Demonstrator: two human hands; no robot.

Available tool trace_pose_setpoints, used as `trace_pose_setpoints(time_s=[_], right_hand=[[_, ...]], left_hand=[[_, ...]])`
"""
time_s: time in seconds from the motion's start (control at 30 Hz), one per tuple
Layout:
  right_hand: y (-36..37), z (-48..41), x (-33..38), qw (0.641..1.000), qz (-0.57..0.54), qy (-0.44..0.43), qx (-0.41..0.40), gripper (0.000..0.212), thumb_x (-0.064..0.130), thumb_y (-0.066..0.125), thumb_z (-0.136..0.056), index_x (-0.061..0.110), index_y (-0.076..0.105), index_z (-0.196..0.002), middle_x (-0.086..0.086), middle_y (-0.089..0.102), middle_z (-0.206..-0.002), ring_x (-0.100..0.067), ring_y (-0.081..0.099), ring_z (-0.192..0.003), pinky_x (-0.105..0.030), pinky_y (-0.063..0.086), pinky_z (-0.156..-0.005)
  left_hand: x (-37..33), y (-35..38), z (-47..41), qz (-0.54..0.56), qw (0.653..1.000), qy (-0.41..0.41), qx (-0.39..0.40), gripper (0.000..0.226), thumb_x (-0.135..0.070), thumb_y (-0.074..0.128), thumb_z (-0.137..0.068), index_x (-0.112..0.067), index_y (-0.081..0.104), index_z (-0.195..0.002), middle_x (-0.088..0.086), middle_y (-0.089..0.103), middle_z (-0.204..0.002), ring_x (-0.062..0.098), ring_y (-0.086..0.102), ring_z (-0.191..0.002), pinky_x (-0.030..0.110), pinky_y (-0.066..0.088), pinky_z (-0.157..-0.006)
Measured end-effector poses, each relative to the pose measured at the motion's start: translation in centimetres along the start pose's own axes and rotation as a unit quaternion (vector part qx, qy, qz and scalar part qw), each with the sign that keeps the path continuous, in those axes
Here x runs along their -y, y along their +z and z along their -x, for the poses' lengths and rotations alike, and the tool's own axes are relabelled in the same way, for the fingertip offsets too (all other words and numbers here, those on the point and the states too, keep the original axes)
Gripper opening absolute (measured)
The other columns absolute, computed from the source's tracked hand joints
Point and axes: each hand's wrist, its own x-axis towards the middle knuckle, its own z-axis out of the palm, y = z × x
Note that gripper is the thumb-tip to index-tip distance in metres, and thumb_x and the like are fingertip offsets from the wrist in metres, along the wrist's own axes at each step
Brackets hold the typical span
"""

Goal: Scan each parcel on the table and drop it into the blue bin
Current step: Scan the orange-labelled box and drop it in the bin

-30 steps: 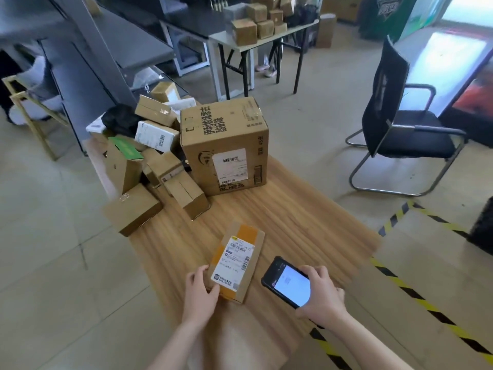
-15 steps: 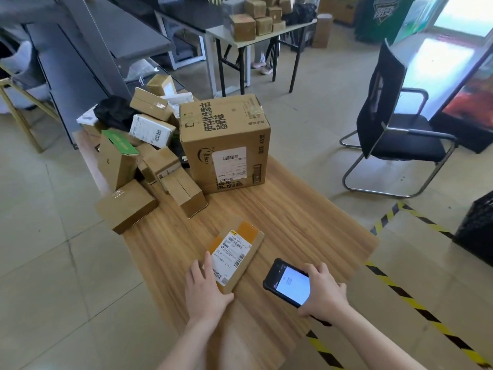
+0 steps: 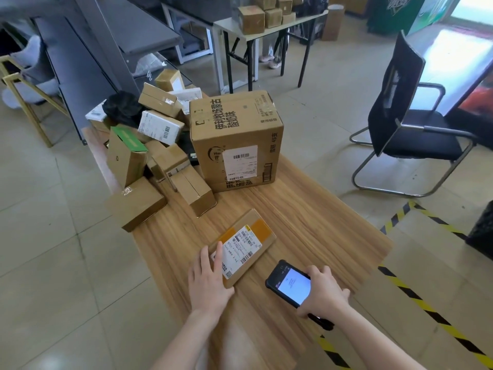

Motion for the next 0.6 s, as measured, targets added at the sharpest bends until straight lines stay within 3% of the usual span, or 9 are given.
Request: trace_pose_setpoints(time_s=[0.33, 0.6], right_hand=[[0.9, -1.9, 1.3, 0.998, -0.036, -0.047, -0.015, 0.098, 0.038, 0.080, -0.052, 0.030, 0.031, -0.136, 0.008, 0.031, -0.111, -0.011, 0.047, -0.097, -0.038, 0.037, -0.091], [3.1, 0.0, 2.5, 0.983, -0.014, -0.179, 0.029, 0.085, 0.038, 0.075, -0.050, 0.030, 0.038, -0.126, 0.010, 0.032, -0.105, -0.008, 0.047, -0.087, -0.035, 0.033, -0.081]], left_hand=[[2.1, -0.2, -0.2, 0.054, 0.998, -0.022, -0.017, 0.110, -0.072, 0.065, -0.065, -0.033, 0.011, -0.152, 0.014, 0.019, -0.150, 0.032, 0.027, -0.136, 0.039, 0.034, -0.111], [3.9, -1.1, 10.2, 0.185, 0.964, -0.185, -0.039, 0.102, -0.070, 0.064, -0.060, -0.033, 0.024, -0.146, 0.006, 0.009, -0.151, 0.026, 0.019, -0.140, 0.034, 0.032, -0.112]])
